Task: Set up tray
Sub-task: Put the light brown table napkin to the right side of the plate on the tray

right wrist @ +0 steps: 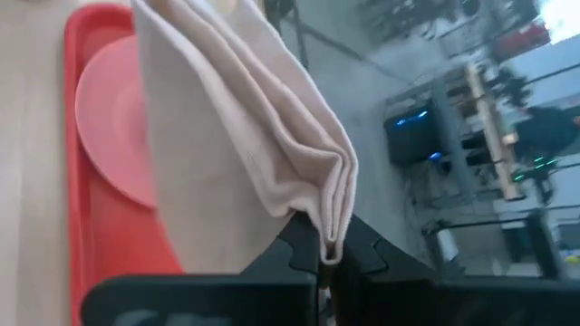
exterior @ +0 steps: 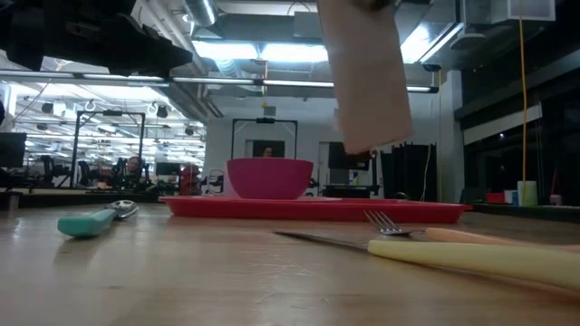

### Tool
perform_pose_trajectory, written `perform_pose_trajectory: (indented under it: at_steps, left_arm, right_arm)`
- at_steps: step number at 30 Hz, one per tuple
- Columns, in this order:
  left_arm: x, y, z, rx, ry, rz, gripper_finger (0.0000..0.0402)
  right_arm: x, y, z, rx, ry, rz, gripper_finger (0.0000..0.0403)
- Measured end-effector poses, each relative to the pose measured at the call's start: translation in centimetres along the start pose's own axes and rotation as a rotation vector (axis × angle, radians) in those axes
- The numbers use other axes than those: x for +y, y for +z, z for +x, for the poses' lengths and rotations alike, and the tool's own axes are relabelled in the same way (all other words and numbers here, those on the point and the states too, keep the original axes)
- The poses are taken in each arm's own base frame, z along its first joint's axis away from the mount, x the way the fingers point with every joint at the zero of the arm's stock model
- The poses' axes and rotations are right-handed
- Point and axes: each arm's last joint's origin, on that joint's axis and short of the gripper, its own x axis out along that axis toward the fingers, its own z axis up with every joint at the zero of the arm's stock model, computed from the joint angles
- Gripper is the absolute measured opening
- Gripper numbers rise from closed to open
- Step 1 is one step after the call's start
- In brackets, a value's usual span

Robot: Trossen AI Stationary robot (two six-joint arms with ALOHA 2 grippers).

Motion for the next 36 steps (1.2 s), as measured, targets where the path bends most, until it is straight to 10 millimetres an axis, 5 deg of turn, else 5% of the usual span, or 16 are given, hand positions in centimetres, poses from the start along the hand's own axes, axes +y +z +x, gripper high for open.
perform_pose_trajectory:
  at_steps: [8,18,28,36]
  left_arm:
    - [0.0,0.0,0.0,0.0,0.0,0.0,0.0004]
    - [0.0,0.0,0.0,0.0,0.0,0.001,0.0004]
    - [0.0,0.0,0.0,0.001,0.0,0.005,0.0004]
    - [0.0,0.0,0.0,0.0,0.001,0.066,0.0004]
  right_arm:
    - [-0.7,-3.8,2.3,0.073,-0.009,0.013,0.0007]
    - [-2.1,-9.3,5.5,-0.056,-0.107,0.061,0.0007]
    - [-4.1,-12.5,10.2,-0.19,-0.155,0.07,0.0007]
    - [-6.6,-14.5,13.5,-0.13,-0.196,0.118,0.0007]
